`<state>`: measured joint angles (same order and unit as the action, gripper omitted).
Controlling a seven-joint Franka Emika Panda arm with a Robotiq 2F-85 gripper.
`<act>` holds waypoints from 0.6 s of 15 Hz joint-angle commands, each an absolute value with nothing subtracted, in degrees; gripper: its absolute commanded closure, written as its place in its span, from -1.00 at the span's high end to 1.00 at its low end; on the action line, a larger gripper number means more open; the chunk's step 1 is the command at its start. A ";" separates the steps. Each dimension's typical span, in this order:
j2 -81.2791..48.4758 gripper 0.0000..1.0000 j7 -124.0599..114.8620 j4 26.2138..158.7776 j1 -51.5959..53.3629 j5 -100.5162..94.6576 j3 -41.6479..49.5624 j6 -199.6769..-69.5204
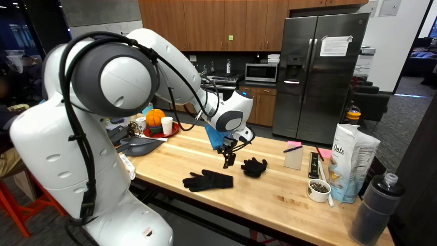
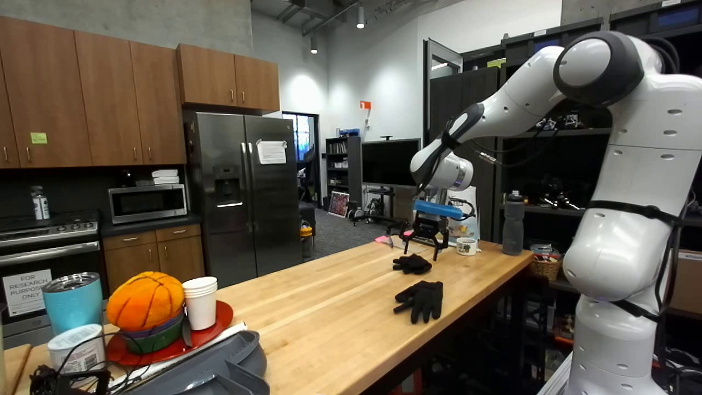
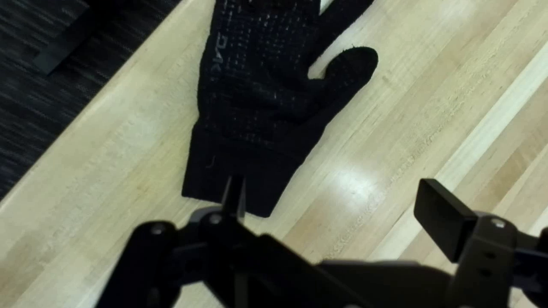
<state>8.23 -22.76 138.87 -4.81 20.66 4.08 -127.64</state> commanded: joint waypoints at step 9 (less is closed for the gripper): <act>2.34 1.00 -22.67 135.86 -6.79 27.46 7.28 -131.14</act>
